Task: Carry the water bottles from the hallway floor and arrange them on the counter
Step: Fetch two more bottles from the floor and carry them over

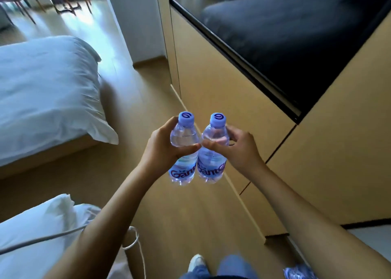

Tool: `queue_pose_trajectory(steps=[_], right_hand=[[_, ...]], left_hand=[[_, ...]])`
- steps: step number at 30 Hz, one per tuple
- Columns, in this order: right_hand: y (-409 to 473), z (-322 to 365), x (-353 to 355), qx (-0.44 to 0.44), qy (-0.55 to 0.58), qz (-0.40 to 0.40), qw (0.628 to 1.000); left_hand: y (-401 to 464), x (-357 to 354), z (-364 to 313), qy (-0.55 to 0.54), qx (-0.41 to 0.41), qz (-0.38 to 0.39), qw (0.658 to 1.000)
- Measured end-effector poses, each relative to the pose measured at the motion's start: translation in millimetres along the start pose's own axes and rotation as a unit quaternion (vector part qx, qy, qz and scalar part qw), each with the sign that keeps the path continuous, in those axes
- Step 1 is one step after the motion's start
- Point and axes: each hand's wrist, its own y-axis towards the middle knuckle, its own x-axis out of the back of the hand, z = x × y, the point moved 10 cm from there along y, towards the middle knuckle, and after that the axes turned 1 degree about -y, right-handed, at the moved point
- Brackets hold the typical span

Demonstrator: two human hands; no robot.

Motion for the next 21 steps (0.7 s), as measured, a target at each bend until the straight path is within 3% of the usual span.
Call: queue_pose_trajectory(steps=[8, 21], right_hand=[[151.7, 7.6, -76.7, 0.028, 0.004, 0.055, 0.998], [457.2, 31.6, -172.6, 0.068, -0.003, 0.134, 0.989]], left_hand=[[110.3, 79.6, 62.7, -0.020, 0.015, -0.055, 0.998], [361.5, 198.8, 144.7, -0.003, 0.015, -0.143, 0.990]])
